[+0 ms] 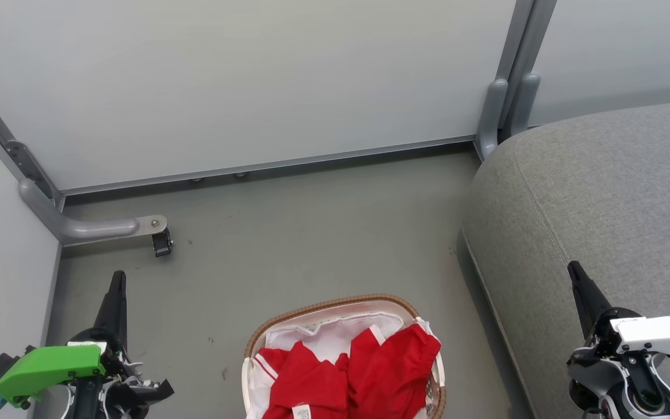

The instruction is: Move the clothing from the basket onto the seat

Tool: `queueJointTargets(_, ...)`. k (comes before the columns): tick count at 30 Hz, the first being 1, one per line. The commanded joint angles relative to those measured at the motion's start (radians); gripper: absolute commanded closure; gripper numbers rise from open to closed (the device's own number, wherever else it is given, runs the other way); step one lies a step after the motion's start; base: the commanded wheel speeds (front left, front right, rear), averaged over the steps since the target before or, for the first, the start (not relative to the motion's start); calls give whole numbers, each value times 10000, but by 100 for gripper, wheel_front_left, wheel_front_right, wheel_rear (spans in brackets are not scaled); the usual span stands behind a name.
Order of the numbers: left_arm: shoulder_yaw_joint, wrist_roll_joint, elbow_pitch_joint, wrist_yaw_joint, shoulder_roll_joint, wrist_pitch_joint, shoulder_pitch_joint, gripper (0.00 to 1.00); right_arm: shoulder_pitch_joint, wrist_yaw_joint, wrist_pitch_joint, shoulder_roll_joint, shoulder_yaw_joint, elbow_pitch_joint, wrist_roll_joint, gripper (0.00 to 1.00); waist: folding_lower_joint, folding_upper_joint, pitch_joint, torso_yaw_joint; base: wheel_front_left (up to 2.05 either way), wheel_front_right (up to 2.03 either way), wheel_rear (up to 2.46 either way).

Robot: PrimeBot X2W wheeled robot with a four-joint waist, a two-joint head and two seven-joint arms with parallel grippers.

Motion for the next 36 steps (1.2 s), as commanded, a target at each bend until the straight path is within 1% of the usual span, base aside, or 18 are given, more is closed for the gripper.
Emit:
queueJointTargets(1,30,91,-11,-62,-8,7,-103,100,111,4,43,-25,-28,-12,-27,100,0,0,0,0,0,0,0)
queueJointTargets(36,34,94,-11,-62,-8,10,-103,100,110,4,53,-20,-36,-11,-37,100,0,0,0,0,0,0,0)
